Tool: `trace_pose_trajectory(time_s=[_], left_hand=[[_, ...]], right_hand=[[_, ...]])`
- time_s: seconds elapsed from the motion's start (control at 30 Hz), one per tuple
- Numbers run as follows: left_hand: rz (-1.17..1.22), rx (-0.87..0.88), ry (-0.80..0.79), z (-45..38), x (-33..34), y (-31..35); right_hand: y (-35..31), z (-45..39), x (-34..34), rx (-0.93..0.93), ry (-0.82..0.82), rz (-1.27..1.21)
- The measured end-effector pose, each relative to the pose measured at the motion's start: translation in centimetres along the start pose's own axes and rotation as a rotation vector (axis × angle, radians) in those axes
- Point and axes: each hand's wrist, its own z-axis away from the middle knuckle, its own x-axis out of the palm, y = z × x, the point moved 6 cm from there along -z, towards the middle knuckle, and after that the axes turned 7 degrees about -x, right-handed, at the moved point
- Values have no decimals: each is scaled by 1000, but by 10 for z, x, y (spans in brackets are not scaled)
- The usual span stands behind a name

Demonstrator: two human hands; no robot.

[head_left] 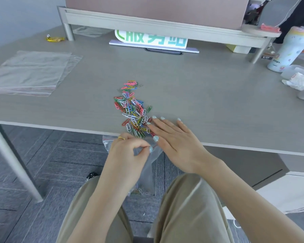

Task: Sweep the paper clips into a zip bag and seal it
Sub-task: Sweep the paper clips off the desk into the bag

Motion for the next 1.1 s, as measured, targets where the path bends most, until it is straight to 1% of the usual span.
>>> trace_pose_trajectory(time_s=[0.23, 0.3, 0.37, 0.43, 0.5, 0.57, 0.63, 0.67, 0.8, 1.0, 1.1], left_hand=[[5, 19, -13, 0, 1, 7], [1, 27, -18, 1, 0, 9], [9, 23, -25, 2, 1, 8], [20, 3, -25, 3, 0, 7], [28, -18, -26, 4, -2, 7], [25, -21, -30, 4, -5, 8], [23, -24, -41, 5, -6, 10], [27, -23, -48, 5, -6, 10], [51, -25, -50, 3, -8, 7], [40, -35, -30, -1, -10, 1], [24, -46, -35, -3, -9, -4]], right_hand=[[-10, 7, 2, -69, -15, -68], [-11, 7, -1, -75, -1, -159], [-10, 4, -8, -83, 51, -318], [-6, -4, -18, -69, 149, -454], [5, -18, -26, 14, 238, -554], [19, -34, -27, 113, 228, -517], [27, -47, -21, 163, 132, -385], [29, -50, -18, 159, 91, -332], [21, -44, -10, 64, 19, -239], [2, -22, -4, -45, -30, -218], [-7, -13, 1, -104, -47, -137]])
